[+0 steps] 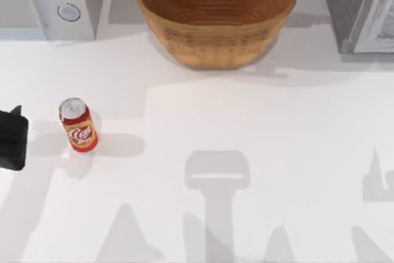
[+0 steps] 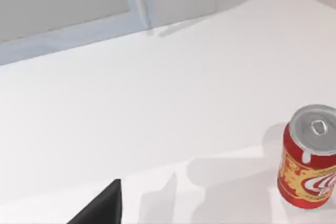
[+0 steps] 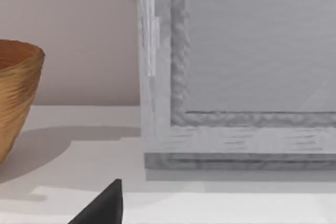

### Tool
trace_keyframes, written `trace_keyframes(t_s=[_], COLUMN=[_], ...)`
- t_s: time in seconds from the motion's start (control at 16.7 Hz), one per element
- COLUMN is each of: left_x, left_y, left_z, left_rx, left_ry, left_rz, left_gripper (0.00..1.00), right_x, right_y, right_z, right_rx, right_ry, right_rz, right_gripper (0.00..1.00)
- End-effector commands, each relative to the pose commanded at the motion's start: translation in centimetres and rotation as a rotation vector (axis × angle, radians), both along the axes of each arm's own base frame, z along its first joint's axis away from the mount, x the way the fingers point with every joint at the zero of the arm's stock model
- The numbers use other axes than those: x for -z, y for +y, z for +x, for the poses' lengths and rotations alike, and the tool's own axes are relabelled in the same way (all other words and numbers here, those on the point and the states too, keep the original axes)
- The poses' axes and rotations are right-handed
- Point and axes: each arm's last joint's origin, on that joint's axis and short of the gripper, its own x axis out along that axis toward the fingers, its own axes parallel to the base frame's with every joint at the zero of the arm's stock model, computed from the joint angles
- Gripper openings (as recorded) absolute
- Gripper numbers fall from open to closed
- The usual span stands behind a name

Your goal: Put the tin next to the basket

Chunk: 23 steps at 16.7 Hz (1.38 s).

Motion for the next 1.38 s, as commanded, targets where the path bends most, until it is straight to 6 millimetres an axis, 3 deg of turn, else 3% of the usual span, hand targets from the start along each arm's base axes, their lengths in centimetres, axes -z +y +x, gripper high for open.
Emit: trace_keyframes(t_s=[0.18, 0.3, 0.54, 0.72, 1.02, 1.38], left_x=[-1.7, -1.7, -0.2, 1.3, 3.1, 3.2], left_y=[-1.1, -2.0, -4.3, -5.8, -7.4, -7.3], left_z=[4.7, 8.3, 14.7, 18.2, 21.4, 21.6], left_rx=[0.087, 0.155, 0.293, 0.381, 0.464, 0.462], left_ry=[0.259, 0.433, 0.727, 0.873, 0.99, 0.994], left_rz=[0.096, 0.158, 0.261, 0.315, 0.361, 0.36], left_gripper=[1.0, 1.0, 1.0, 1.0, 1.0, 1.0], right_x=[0.0, 0.0, 0.0, 0.0, 0.0, 0.0], right_y=[0.0, 0.0, 0.0, 0.0, 0.0, 0.0], right_z=[0.0, 0.0, 0.0, 0.0, 0.0, 0.0], right_rx=[0.0, 0.0, 0.0, 0.0, 0.0, 0.0], right_ry=[0.0, 0.0, 0.0, 0.0, 0.0, 0.0], right_rz=[0.0, 0.0, 0.0, 0.0, 0.0, 0.0], right_gripper=[1.0, 1.0, 1.0, 1.0, 1.0, 1.0])
